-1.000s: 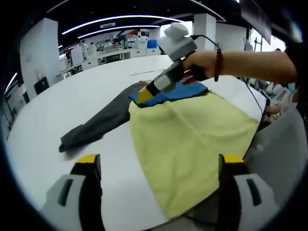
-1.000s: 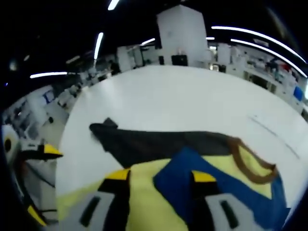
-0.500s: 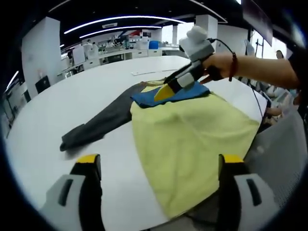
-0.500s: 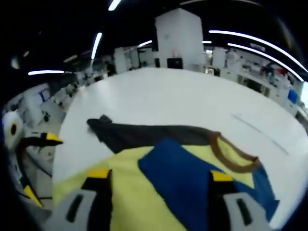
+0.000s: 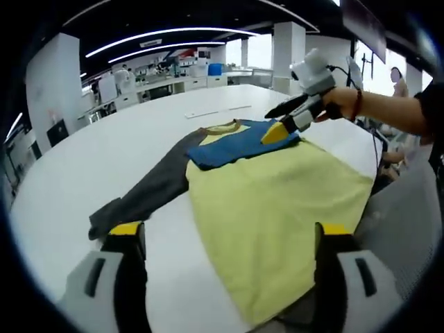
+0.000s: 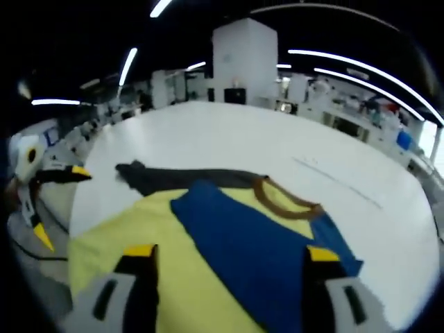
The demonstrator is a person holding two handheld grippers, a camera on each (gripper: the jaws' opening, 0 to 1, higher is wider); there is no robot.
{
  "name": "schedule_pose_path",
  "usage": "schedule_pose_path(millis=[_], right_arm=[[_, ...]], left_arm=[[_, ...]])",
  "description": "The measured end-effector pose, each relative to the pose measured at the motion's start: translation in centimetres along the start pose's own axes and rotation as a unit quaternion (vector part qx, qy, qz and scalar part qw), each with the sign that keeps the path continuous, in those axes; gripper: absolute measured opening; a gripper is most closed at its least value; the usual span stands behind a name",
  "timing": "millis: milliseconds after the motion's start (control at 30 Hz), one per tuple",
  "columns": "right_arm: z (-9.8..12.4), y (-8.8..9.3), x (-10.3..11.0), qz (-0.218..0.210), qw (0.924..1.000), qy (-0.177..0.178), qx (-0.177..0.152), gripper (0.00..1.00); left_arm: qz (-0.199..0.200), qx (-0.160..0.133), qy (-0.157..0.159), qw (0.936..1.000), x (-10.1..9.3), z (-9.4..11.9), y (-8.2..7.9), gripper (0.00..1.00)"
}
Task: Fold the garment on the visible template until the final outline fits inside the template.
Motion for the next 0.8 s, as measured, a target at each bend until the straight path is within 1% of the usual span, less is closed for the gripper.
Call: schedule_pose_path(millis=[133,200,233,300,333,367,400,467,533,600,700,800], right_arm=[[1.6,1.7,-1.5,-0.002,0.9998,0.018,0.003,0.83],[2.1,2.3,-2.2,-0.005,0.9997,0.024,0.003,0.83],[2.6,2.9,-2.2,-0.007,0.9996,0.028,0.005,0.82],[3.1,3.5,-2.6,-0.011,0.9994,0.033,0.004,0.80],[3.5,3.8,-3.0,-0.013,0.9992,0.038,0.002,0.79],[3.8,4.1,-2.9,-0.014,0.9991,0.041,0.002,0.78],[4.1,4.4,-3.0,-0.015,0.9989,0.044,0.001,0.75],[4.4,5.0,-3.8,-0.017,0.9984,0.054,-0.002,0.72],[5.1,5.5,-3.9,-0.013,0.9979,0.064,-0.003,0.67],[5.4,5.8,-4.6,-0.009,0.9973,0.073,-0.004,0.61],[5.5,6.6,-5.2,-0.002,0.9965,0.083,0.000,0.51],[5.7,7.5,-5.6,0.013,0.9951,0.097,0.007,0.43]], left_arm=[[-0.001,-0.011,0.010,0.9999,0.1,-0.8,-1.3,0.92],[0.001,-0.017,0.016,0.9997,0.3,-1.3,-1.9,0.89],[0.001,-0.020,0.017,0.9997,0.4,-1.6,-2.1,0.87],[-0.002,-0.024,0.020,0.9995,0.5,-1.9,-2.7,0.83],[-0.006,-0.028,0.021,0.9994,0.7,-2.2,-2.9,0.81],[-0.007,-0.033,0.020,0.9992,1.1,-2.5,-3.3,0.79],[-0.007,-0.036,0.021,0.9991,1.2,-2.7,-3.6,0.77],[-0.008,-0.041,0.020,0.9989,1.5,-3.3,-4.2,0.72],[-0.014,-0.046,0.021,0.9986,1.8,-4.0,-4.7,0.67],[-0.016,-0.047,0.022,0.9985,1.8,-4.8,-5.2,0.62],[-0.012,-0.046,0.020,0.9986,2.3,-6.0,-5.4,0.53],[-0.010,-0.043,0.021,0.9988,2.4,-7.2,-5.6,0.43]])
Point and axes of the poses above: the point that each gripper's makers call its tool centre point, and the gripper's own axes: z roughly backward along the fingers, x roughly to its left, y roughly out of its underside, the point moved 1 cm from there along z, roughly backward along the fingers, and after that the axes turned 1 degree about -x, right-handed, at the moved point
